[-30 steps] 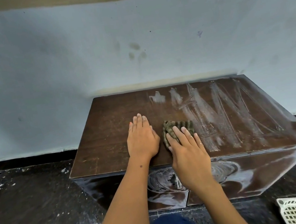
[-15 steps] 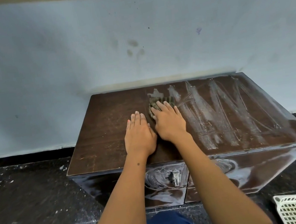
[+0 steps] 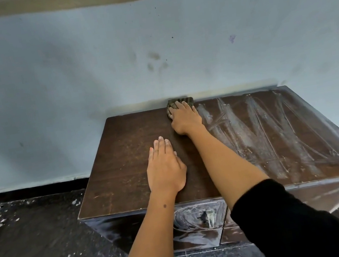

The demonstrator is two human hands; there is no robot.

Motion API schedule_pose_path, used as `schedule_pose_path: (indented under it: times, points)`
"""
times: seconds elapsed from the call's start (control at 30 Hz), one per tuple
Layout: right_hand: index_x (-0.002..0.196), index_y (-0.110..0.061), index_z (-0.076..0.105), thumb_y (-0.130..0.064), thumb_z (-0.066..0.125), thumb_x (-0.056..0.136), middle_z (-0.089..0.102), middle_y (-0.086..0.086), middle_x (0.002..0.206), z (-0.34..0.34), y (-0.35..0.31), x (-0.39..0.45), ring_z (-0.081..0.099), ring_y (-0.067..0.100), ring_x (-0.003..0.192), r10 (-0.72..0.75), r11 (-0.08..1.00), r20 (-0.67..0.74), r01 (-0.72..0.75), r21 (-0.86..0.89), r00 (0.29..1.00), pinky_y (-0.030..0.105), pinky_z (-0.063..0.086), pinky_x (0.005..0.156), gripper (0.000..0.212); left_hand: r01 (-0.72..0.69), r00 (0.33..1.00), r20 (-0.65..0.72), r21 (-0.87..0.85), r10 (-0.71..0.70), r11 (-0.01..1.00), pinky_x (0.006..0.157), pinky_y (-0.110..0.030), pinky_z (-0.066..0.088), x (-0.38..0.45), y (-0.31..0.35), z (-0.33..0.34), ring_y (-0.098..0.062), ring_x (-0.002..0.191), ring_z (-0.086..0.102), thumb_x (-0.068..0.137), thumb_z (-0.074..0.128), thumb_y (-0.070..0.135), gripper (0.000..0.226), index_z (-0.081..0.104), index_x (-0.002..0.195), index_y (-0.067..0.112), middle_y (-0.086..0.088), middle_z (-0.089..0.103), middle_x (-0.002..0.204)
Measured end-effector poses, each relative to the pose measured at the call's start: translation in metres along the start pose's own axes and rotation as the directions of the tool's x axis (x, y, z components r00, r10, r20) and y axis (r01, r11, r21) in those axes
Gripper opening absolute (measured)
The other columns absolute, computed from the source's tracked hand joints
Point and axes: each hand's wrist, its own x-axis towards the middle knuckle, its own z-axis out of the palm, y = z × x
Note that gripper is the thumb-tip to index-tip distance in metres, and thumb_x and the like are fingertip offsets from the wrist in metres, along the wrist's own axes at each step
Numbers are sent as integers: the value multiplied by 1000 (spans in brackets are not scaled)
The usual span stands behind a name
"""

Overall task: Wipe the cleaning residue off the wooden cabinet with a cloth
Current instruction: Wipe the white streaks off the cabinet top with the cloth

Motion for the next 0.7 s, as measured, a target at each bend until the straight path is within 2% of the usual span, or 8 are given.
schedule_pose_path:
  times: [0.17, 0.33, 0.53, 0.7]
  points:
    - [148, -18, 28, -23, 41, 98, 12, 3, 159, 0, 5, -13, 6, 23, 147, -7, 1000, 13, 7, -22, 1000, 44, 8, 119, 52, 0, 1000, -16, -6, 0, 1000, 118, -31, 4, 0, -1, -1, -20, 145, 8, 99, 23, 22, 51, 18, 148, 7, -8, 14, 157]
    - [147, -19, 30, -23, 41, 97, 12, 3, 159, 4, 12, -24, 5, 23, 147, 14, 1000, -32, -15, -11, 999, 44, 8, 119, 52, -3, 1000, -17, -7, 3, 1000, 118, -32, 4, 2, 1, 0, -20, 145, 7, 99, 24, 22, 51, 18, 148, 7, -9, 13, 157]
    - [150, -13, 21, -21, 36, 98, 5, 7, 160, 2, -19, -1, 1, 27, 147, 144, 989, -21, -145, -25, 989, 47, 4, 119, 56, -5, 1000, 13, -22, 5, 1000, 119, -32, 2, 1, 4, -4, -20, 146, 4, 100, 24, 22, 52, 15, 148, 5, -10, 10, 158]
    - [147, -19, 30, -20, 39, 97, 14, 3, 159, 9, -30, 2, 7, 22, 147, -116, 993, 34, 117, -29, 993, 43, 9, 119, 51, -4, 999, 33, -17, 4, 1000, 119, -32, 3, 0, 2, -6, -20, 146, 4, 99, 24, 23, 53, 14, 149, 6, -10, 10, 158]
